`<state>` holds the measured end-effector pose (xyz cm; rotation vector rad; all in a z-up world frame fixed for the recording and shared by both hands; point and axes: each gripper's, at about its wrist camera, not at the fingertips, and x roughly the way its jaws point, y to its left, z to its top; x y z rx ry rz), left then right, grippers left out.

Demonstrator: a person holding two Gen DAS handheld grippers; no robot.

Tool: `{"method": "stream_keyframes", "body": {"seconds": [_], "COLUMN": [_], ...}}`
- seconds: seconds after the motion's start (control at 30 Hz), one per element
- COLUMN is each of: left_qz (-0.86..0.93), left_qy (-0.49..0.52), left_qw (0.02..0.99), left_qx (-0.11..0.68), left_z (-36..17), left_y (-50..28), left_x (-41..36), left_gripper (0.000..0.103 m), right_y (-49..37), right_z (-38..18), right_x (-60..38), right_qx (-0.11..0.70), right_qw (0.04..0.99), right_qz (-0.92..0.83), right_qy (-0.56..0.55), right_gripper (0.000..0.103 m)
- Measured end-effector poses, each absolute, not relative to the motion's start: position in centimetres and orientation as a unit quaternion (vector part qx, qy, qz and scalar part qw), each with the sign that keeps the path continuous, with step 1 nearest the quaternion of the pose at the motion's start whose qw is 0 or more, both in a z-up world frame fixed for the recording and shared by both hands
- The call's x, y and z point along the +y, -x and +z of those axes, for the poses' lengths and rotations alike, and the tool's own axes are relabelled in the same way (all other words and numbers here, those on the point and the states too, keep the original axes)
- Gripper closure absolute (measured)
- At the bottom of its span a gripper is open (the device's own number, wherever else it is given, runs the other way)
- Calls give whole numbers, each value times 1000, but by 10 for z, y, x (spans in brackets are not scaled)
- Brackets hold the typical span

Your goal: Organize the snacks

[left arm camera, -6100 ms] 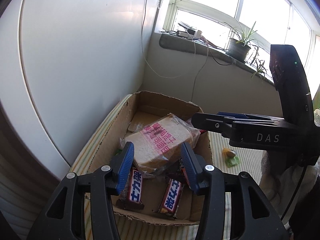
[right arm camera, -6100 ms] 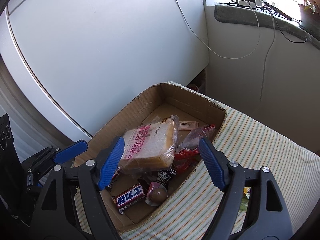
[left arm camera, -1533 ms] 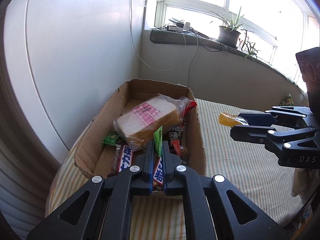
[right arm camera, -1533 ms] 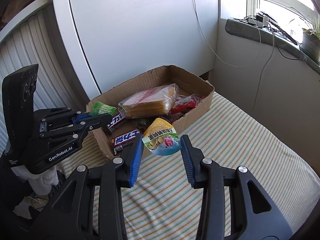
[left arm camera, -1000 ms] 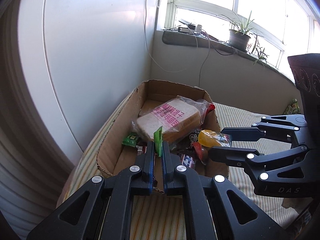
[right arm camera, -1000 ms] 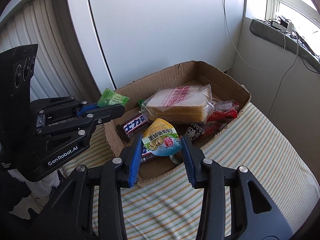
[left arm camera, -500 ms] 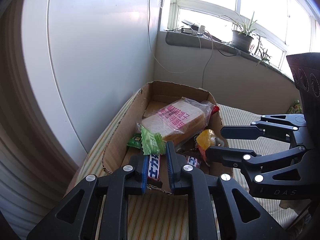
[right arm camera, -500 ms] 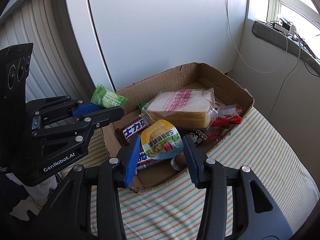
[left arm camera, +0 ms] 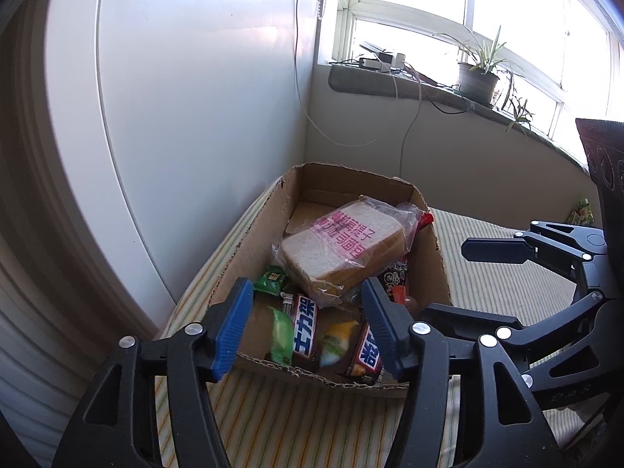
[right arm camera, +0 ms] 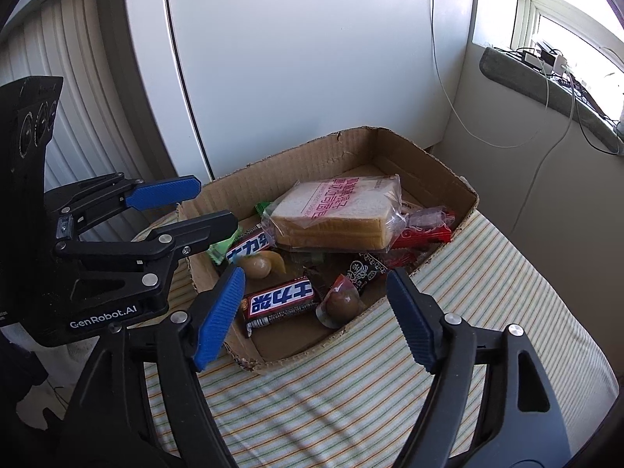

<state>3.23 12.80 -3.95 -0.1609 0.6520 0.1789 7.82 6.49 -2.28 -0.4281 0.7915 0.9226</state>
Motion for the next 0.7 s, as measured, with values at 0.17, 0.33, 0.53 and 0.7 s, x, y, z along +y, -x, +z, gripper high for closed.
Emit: {"method": "stream_keyframes", "body": {"seconds": [0.17,0.33,0.53,0.7], "left_qz": [94,98,98,104], "left_qy": [80,82,83,78], "left_qw": [939,937,938,940], "left_qx": [322,325,322,314], "left_z": [-39,-37,-32,-25], "left_y": [-33,-33,-30,-22], "left_x": [129,128,126,122], "left_gripper": [32,30,30,29], "right_y": [-78,-76,-67,-59], "right_z": [-20,-17,-6,5], "right_x": [57,50,38,29], "right_qx": [364,357,338,322], "right_qw": [805,813,827,842], "right_qz": [425,416,407,398], "right_qy": [199,197,187,171], "right_gripper": [16,16,16,10]}}
